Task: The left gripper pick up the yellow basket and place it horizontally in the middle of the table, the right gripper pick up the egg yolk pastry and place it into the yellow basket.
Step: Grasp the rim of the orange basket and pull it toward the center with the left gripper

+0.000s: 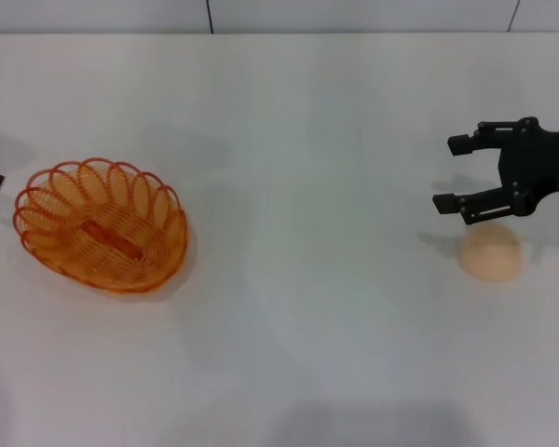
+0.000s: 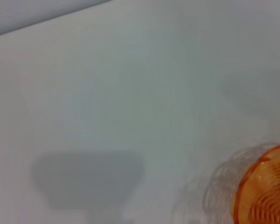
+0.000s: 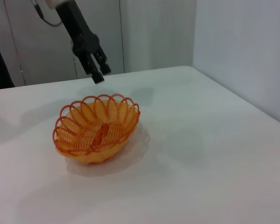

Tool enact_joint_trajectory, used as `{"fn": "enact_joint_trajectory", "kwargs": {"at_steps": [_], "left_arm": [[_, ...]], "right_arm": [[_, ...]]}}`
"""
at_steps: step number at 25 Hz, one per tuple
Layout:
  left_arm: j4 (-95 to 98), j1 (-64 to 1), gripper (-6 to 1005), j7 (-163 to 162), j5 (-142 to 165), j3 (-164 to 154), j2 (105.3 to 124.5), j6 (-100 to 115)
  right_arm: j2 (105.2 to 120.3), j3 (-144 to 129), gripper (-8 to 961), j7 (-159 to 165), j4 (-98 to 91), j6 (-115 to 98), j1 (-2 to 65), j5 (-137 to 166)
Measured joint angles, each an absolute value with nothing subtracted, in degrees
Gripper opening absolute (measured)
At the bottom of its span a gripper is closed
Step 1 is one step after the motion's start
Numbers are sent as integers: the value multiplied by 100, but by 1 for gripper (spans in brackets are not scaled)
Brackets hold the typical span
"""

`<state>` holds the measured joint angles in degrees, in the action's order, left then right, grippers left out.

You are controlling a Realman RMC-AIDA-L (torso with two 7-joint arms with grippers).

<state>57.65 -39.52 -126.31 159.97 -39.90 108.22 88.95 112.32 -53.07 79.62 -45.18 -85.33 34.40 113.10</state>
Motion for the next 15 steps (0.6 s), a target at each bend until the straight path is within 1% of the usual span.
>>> {"fn": "enact_joint_trajectory", "kwargs": {"at_steps": [6, 15], "left_arm": [[5340, -4003, 706, -12408, 15861, -3990, 10995, 8434], [4944, -4062, 703, -12322, 15720, -3990, 11103, 8061]], "right_arm": [[11233, -5333, 831, 7953, -4518, -8520, 3501, 11312], [11246, -5335, 825, 7947, -4517, -8469, 3513, 11316]]}}
